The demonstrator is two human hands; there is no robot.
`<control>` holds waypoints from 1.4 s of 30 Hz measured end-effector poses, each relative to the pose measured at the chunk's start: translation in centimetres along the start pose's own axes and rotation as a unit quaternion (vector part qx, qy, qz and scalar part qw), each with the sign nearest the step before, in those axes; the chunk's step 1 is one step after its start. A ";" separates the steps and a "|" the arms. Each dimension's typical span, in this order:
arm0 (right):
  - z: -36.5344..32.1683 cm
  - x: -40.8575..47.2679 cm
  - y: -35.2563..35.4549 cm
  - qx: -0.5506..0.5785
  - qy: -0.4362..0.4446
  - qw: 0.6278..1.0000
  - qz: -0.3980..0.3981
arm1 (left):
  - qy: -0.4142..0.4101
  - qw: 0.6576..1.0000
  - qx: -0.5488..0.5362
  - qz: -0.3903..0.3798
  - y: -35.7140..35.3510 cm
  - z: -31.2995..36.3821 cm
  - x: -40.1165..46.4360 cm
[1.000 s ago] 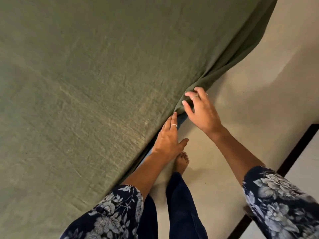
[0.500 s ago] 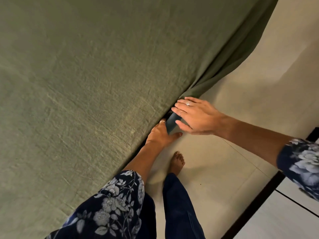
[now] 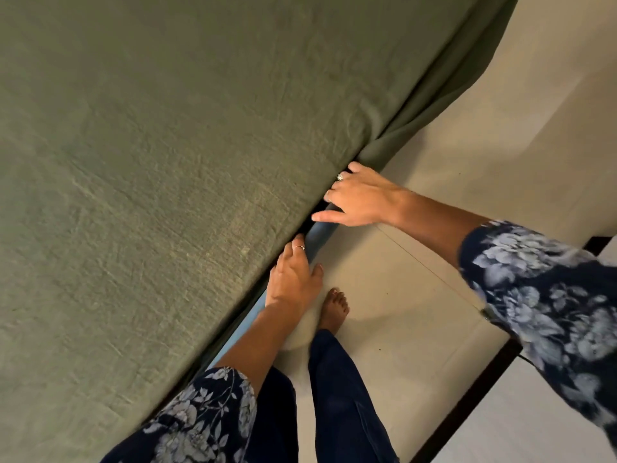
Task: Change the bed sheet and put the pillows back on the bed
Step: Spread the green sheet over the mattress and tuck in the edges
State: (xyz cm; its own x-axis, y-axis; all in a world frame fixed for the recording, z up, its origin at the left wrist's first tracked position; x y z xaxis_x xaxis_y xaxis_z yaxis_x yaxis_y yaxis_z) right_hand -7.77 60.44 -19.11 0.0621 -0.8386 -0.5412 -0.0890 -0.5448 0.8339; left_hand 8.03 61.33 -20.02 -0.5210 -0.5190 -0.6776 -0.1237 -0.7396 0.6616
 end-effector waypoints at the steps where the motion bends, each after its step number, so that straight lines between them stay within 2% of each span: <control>1: 0.2 -1.0 -0.5 0.002 0.014 0.999 0.045 | -0.020 1.000 0.001 0.012 0.3 0.4 -0.1; 4: 0.9 -5.0 -1.8 0.100 0.011 0.972 0.212 | -0.080 0.996 -0.004 0.043 1.2 1.7 -0.2; 6: 1.7 -7.3 -2.6 0.186 -0.057 0.935 0.295 | -0.117 0.991 0.011 0.059 1.6 2.8 0.1; 7: 2.7 -8.0 -3.3 0.268 -0.128 0.900 0.319 | -0.132 0.989 0.020 0.062 1.8 3.4 0.4; 8: 3.9 -8.4 -4.1 0.378 -0.223 0.840 0.319 | -0.143 0.987 0.026 0.063 2.0 4.0 0.7; 9: 5.1 -8.7 -5.2 0.510 -0.317 0.742 0.297 | -0.154 0.985 0.030 0.066 2.2 4.8 1.0; 10: 5.4 -8.7 -6.3 0.657 -0.385 0.598 0.252 | -0.163 0.984 0.031 0.070 2.4 5.5 1.4; 11: 5.3 -8.1 -7.0 0.783 -0.400 0.425 0.213 | -0.171 0.982 0.028 0.075 2.7 6.3 1.8; 12: 5.0 -7.3 -7.0 0.863 -0.383 0.268 0.193 | -0.178 0.980 0.025 0.080 3.1 7.1 2.2; 13: 5.0 -6.4 -6.6 0.897 -0.360 0.167 0.196 | -0.184 0.979 0.022 0.083 3.4 7.8 2.6; 14: 5.3 -5.7 -6.1 0.905 -0.345 0.125 0.215 | -0.192 0.978 0.023 0.083 3.6 8.5 3.0; 17: 7.0 -4.4 -4.7 0.868 -0.362 0.150 0.303 | -0.211 0.974 0.032 0.078 3.9 10.4 4.2; 19: 8.6 -3.8 -3.4 0.844 -0.364 0.150 0.364 | -0.205 0.975 0.032 0.077 3.8 11.4 4.7; 20: 9.4 -3.7 -2.6 0.830 -0.358 0.161 0.397 | -0.202 0.976 0.030 0.081 3.9 11.8 4.9; 21: 10.1 -3.6 -2.0 0.810 -0.352 0.195 0.427 | -0.202 0.975 0.028 0.087 4.0 12.2 5.0; 22: 10.6 -3.6 -1.3 0.782 -0.345 0.259 0.449 | -0.206 0.974 0.027 0.094 4.1 12.6 4.9; 23: 10.6 -3.8 -0.7 0.737 -0.340 0.353 0.466 | -0.211 0.972 0.025 0.101 4.2 12.9 4.9; 24: 10.5 -4.0 0.2 0.669 -0.321 0.476 0.472 | -0.214 0.971 0.020 0.105 4.3 13.2 5.0; 25: 10.2 -4.3 0.9 0.574 -0.294 0.610 0.461 | -0.213 0.971 0.015 0.106 4.3 13.2 5.1; 26: 9.8 -4.5 1.1 0.457 -0.257 0.726 0.445 | -0.209 0.972 0.010 0.105 4.3 13.3 5.4; 27: 9.5 -4.8 1.0 0.332 -0.224 0.812 0.425 | -0.204 0.974 0.011 0.102 4.2 13.2 5.6; 28: 9.5 -5.3 0.5 0.220 -0.194 0.864 0.409 | -0.197 0.975 0.023 0.099 4.2 13.2 5.9; 29: 9.6 -5.7 0.1 0.131 -0.164 0.897 0.389 | -0.188 0.977 0.040 0.092 4.2 13.4 6.4; 31: 9.9 -6.2 -0.3 0.045 -0.099 0.929 0.353 | -0.159 0.983 0.069 0.064 4.4 13.8 7.5; 34: 10.9 -5.5 0.2 0.064 -0.024 0.950 0.305 | -0.101 0.991 0.085 0.008 4.6 14.9 9.1; 38: 12.4 -2.5 1.6 0.037 -0.002 0.985 0.166 | -0.059 0.994 0.077 -0.042 4.9 16.1 11.1; 42: 12.9 -0.2 1.8 0.009 -0.011 0.999 0.042 | 0.008 0.995 0.023 -0.100 5.0 15.7 12.0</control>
State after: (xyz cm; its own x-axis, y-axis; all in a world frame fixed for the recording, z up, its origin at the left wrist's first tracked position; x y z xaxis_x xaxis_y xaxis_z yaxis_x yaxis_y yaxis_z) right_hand -20.80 59.56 -18.88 0.0321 -0.8808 -0.4724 -0.1101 -0.4729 0.8742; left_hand -12.10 58.07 -19.82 -0.4684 -0.3715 -0.8016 -0.2620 -0.8081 0.5276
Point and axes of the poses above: each hand's wrist, its own x-axis towards the middle knuckle, its own y-axis out of the back of the hand, z = x × y, the point moved 6 cm from there along x, towards the middle knuckle, and after that the axes turned 7 degrees about x, right-handed, at the moved point
